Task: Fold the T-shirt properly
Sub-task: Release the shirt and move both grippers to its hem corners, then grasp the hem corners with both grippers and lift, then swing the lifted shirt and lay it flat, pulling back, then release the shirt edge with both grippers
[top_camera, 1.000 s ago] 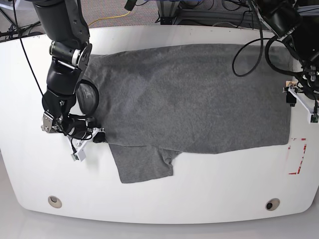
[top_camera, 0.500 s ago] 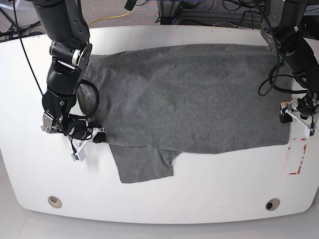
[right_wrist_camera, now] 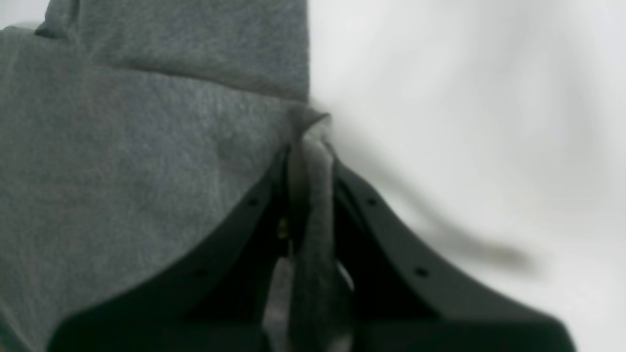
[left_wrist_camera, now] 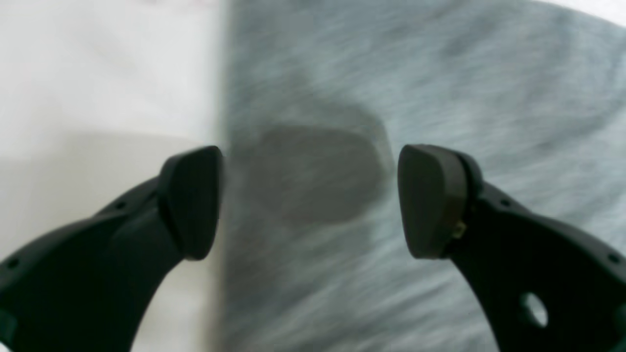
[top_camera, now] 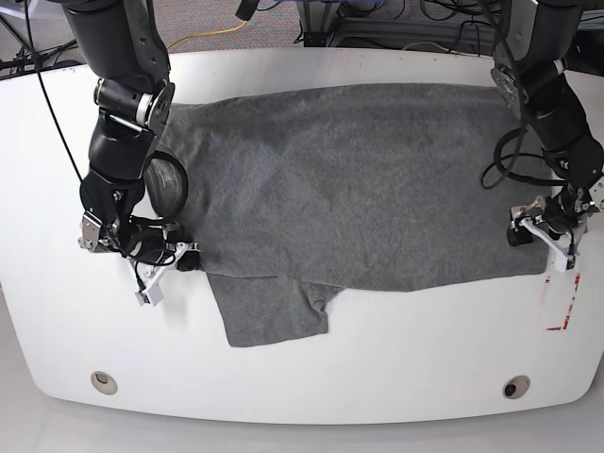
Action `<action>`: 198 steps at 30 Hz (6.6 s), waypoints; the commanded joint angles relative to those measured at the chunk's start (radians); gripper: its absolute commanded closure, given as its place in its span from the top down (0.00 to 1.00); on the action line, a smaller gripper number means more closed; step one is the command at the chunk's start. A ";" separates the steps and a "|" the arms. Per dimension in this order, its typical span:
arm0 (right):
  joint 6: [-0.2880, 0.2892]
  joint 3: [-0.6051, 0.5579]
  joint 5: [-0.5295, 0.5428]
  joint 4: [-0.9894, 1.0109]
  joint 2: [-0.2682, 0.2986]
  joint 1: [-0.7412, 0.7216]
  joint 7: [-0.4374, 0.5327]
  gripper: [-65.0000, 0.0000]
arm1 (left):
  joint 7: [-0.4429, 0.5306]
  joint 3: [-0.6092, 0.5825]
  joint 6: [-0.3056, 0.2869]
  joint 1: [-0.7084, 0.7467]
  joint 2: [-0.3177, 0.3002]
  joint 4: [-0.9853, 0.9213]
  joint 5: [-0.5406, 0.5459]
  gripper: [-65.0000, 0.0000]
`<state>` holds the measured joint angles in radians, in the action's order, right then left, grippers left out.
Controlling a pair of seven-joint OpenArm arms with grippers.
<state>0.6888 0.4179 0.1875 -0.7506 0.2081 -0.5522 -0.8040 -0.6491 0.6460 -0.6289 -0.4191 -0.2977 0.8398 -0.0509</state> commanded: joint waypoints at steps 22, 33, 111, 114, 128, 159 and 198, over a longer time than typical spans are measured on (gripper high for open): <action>0.009 0.003 0.025 -0.043 0.023 -0.036 0.018 0.00 | -0.002 -0.027 -0.001 0.015 0.028 0.049 0.001 0.00; 0.009 0.002 0.017 -0.314 0.027 -0.061 -0.101 0.00 | -0.116 -0.081 -0.007 0.087 0.035 0.438 0.009 0.00; 0.009 0.031 0.030 -1.073 0.098 0.370 -0.461 0.00 | -0.544 -0.119 -0.069 0.334 0.142 1.117 0.012 0.00; 0.009 0.032 0.030 -1.093 0.093 0.444 -0.461 0.00 | -0.542 -0.119 -0.069 0.411 0.142 1.117 0.012 0.00; 0.009 0.032 0.028 -1.200 0.032 0.719 -0.493 0.00 | -0.466 -0.059 -0.069 0.655 0.140 1.116 0.012 0.00; 0.009 0.080 0.028 -1.196 0.000 0.861 -0.496 0.00 | -0.403 -0.097 -0.069 0.764 0.098 1.108 0.003 0.00; 0.009 0.306 0.462 -1.254 -0.017 0.960 -0.564 0.47 | -0.489 0.047 -0.069 0.639 0.107 1.153 0.151 0.57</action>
<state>0.6991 0.7147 0.6132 -1.9888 0.1768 0.4110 -1.3731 -1.1500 0.6647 -0.7040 0.2276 -0.1741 1.9701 0.0658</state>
